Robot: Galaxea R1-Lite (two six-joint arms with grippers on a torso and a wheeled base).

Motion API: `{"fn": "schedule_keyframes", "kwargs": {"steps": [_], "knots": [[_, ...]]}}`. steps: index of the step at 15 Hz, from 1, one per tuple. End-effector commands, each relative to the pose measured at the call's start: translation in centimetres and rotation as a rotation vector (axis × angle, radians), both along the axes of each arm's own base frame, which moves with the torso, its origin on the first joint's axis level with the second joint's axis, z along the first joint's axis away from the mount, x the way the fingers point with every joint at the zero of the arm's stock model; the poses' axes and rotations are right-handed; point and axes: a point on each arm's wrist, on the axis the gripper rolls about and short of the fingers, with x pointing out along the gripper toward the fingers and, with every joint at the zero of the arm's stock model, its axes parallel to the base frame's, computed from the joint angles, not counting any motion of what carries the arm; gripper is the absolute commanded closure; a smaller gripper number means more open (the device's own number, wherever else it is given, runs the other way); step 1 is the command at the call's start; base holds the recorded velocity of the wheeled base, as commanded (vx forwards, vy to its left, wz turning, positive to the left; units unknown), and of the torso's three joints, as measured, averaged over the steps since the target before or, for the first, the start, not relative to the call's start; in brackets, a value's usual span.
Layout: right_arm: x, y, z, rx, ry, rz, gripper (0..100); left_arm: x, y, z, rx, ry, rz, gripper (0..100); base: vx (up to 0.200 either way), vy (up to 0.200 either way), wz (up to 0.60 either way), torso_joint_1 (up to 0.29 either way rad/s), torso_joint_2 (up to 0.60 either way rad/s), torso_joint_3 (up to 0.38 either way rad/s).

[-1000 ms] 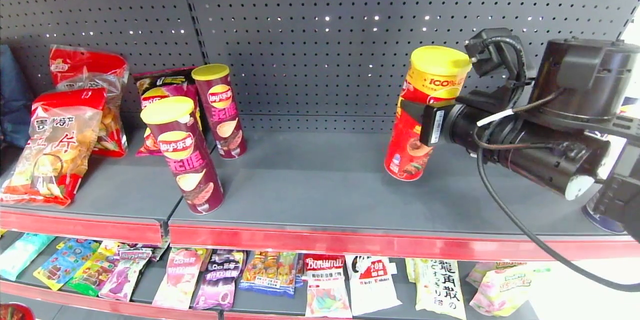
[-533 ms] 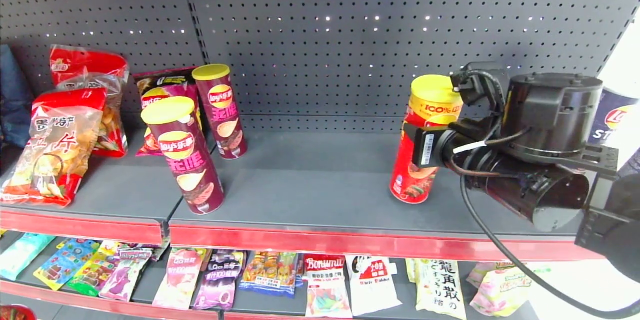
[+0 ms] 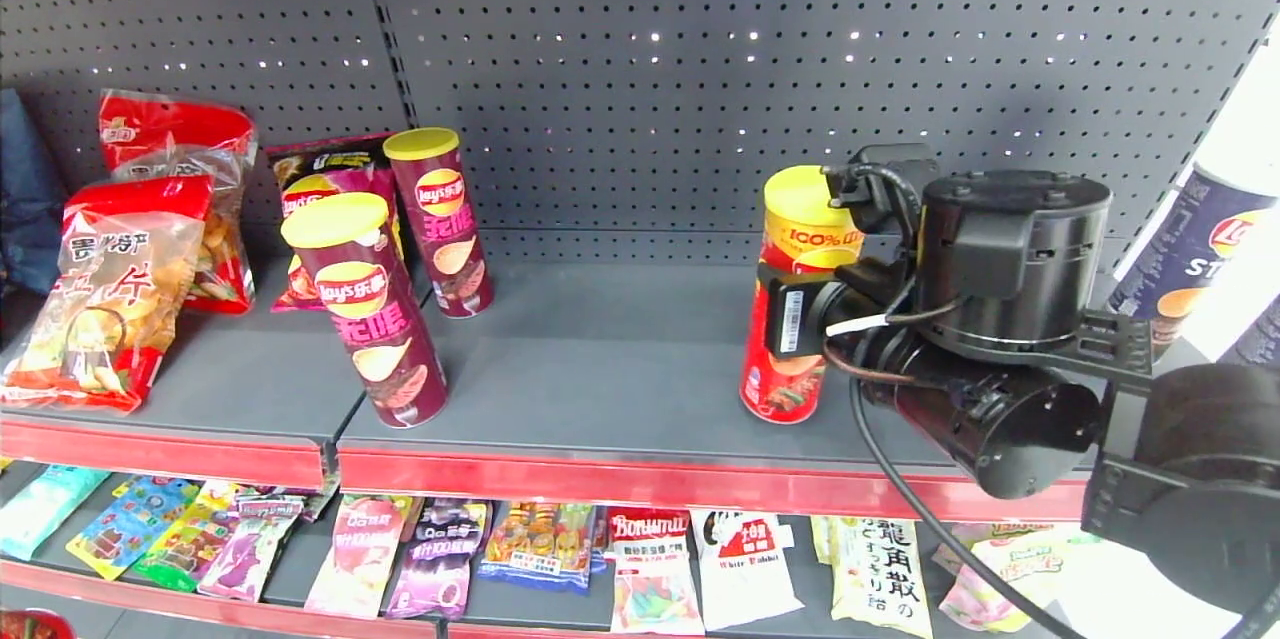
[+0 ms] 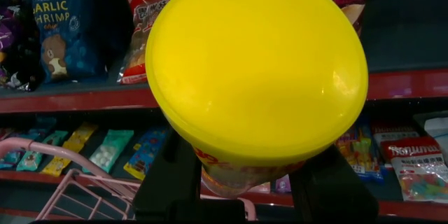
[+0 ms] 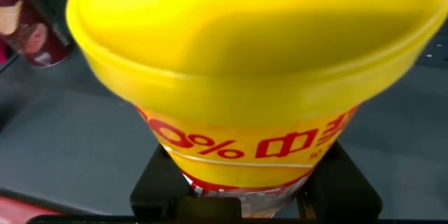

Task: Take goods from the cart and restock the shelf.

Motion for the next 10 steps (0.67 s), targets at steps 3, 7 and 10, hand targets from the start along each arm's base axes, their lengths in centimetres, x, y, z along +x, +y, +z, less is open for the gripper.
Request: {"fn": "schedule_keyframes", "kwargs": {"steps": [3,7,10], "knots": [[-0.14,0.17,-0.71,-0.015,0.017,-0.001,100,-0.02,0.01,0.00,0.000,-0.001,0.001,100,0.000,0.000,0.00,0.000,0.00,0.000],[-0.36,-0.23,-1.34,-0.027,0.029,-0.036,100,0.02,0.00,-0.04,0.000,0.002,0.001,100,0.000,0.000,0.00,0.000,0.00,0.000],[-0.65,-0.54,-1.19,-0.024,0.027,-0.038,100,0.00,0.00,0.00,0.000,0.001,0.001,100,0.000,0.000,0.00,0.000,0.00,0.000]]}}
